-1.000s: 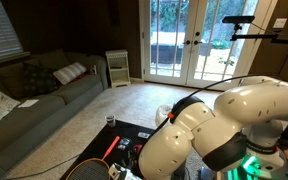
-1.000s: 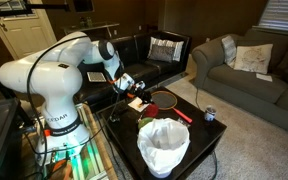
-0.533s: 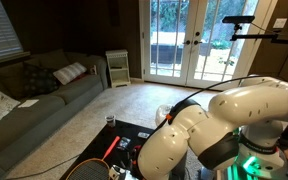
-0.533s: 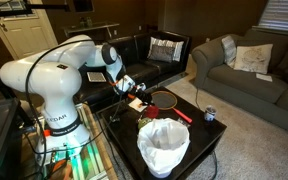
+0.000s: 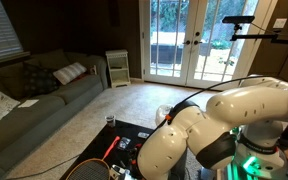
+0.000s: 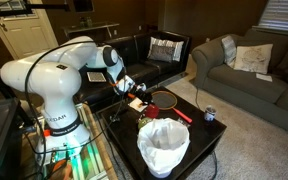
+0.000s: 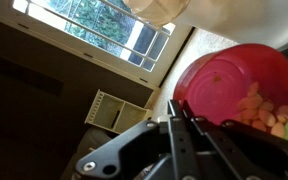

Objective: Pour the contents from the red bowl onto the yellow plate.

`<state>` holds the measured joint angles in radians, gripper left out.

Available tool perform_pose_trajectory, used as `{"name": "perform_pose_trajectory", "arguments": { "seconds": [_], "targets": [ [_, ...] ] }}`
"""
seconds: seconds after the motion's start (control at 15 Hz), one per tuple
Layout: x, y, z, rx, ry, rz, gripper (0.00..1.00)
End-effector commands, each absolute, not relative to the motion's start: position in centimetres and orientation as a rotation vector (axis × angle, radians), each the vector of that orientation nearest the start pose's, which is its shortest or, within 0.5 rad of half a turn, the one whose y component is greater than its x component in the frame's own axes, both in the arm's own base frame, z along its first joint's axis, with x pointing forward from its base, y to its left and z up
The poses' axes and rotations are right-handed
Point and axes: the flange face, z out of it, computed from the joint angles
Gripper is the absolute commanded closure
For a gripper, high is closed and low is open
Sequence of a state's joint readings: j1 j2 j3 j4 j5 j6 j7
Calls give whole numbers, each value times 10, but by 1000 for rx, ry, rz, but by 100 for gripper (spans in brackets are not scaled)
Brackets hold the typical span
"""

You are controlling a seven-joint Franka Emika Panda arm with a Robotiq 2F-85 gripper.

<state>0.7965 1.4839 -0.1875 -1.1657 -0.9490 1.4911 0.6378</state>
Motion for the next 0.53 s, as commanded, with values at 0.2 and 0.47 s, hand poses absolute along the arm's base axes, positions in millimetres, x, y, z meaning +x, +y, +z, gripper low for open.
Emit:
{"name": "perform_pose_trajectory", "arguments": {
  "seconds": [0.2, 0.47],
  "targets": [
    [517, 271, -85, 1434, 529, -228, 99],
    [514, 272, -82, 1385, 545, -252, 99]
  ]
}}
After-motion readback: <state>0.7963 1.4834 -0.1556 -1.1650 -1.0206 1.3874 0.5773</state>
